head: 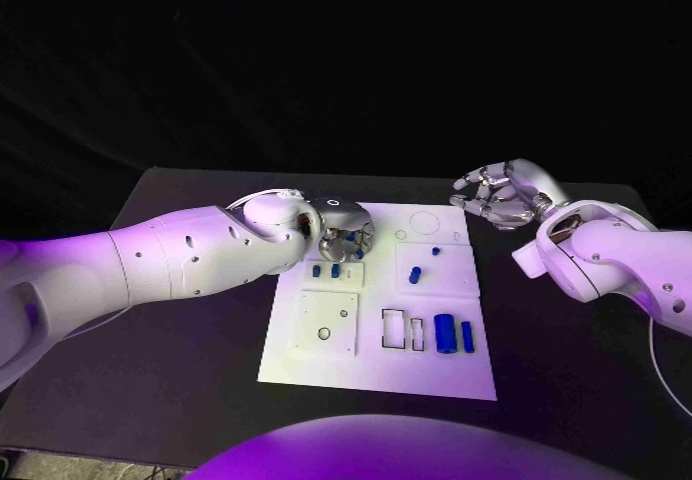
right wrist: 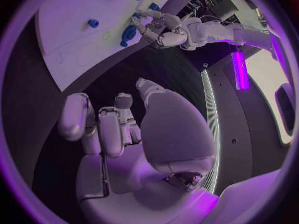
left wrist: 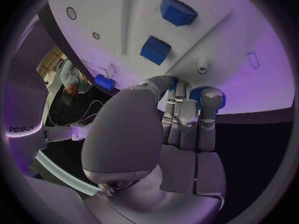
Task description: Assemble the parts on the task board
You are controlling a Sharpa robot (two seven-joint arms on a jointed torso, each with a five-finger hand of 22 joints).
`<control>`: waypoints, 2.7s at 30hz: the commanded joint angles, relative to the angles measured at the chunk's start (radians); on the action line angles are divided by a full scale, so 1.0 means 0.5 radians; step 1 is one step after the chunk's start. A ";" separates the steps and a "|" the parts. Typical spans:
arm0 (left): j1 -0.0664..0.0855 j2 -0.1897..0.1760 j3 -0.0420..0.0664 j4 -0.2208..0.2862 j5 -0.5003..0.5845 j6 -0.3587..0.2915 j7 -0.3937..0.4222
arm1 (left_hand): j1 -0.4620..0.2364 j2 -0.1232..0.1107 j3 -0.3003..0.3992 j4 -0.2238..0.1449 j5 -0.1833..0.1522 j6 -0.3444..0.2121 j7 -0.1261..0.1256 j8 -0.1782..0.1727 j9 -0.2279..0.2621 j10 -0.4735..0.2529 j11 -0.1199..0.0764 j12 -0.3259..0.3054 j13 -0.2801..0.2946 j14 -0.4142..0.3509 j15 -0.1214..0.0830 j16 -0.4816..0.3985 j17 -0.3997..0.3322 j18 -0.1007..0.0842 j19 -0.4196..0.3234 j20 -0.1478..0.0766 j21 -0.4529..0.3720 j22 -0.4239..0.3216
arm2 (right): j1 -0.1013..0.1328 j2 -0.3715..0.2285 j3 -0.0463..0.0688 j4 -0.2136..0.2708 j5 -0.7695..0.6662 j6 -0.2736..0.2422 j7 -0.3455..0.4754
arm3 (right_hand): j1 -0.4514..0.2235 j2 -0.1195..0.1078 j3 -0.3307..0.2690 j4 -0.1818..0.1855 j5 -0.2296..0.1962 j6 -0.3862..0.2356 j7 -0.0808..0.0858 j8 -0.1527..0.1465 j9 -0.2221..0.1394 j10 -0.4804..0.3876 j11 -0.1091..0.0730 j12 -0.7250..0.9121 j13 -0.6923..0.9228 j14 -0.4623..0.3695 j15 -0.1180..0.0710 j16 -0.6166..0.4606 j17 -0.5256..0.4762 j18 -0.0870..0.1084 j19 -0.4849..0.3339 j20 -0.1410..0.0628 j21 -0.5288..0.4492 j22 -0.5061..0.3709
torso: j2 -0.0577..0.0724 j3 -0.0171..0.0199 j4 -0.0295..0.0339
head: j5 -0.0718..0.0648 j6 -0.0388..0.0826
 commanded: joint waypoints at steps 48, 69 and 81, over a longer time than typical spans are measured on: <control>-0.014 -0.355 0.096 0.200 0.287 0.070 0.050 | -0.054 0.006 0.028 -0.062 -0.041 0.048 0.020 -0.071 0.008 0.069 0.013 -0.122 -0.013 0.022 0.011 0.004 -0.023 -0.034 0.037 0.008 0.047 0.046 | -0.005 -0.007 0.000 -0.009 -0.034 0.016 0.007 | 0.012 -0.005 0.006 0.009 0.006 -0.014 0.004 0.010 -0.002 0.002 -0.006 -0.007 -0.002 0.026 -0.014 -0.017 -0.007 0.034 -0.009 -0.002 -0.018 -0.007 | 0.000 -0.0026 0.002 | 0.011 0.026; -0.016 -0.355 0.096 0.191 0.265 0.085 0.012 | -0.058 0.007 0.032 -0.067 -0.041 0.056 0.021 -0.076 0.009 0.080 0.013 -0.132 -0.012 0.018 0.011 0.000 -0.030 -0.034 0.037 0.008 0.047 0.048 | -0.006 -0.007 0.000 -0.009 -0.049 0.015 0.006 | 0.013 -0.006 0.006 0.008 0.005 -0.015 0.004 0.011 -0.002 0.003 -0.006 -0.009 -0.007 0.026 -0.014 -0.020 -0.010 0.035 -0.009 -0.003 -0.023 -0.010 | -0.001 0.0002 0.000 | 0.018 0.017; -0.024 -0.319 0.096 0.163 0.190 0.094 -0.025 | -0.062 0.001 0.030 -0.071 -0.044 0.056 0.022 -0.082 0.009 0.083 0.013 -0.140 -0.011 0.014 0.011 -0.004 -0.038 -0.033 0.033 0.007 0.044 0.045 | -0.006 -0.005 0.000 -0.008 -0.049 0.016 0.006 | 0.013 -0.006 0.006 0.008 0.005 -0.016 0.004 0.012 -0.002 0.005 -0.007 -0.009 -0.009 0.027 -0.015 -0.021 -0.009 0.035 -0.009 -0.003 -0.025 -0.012 | 0.000 -0.0011 0.000 | 0.014 0.017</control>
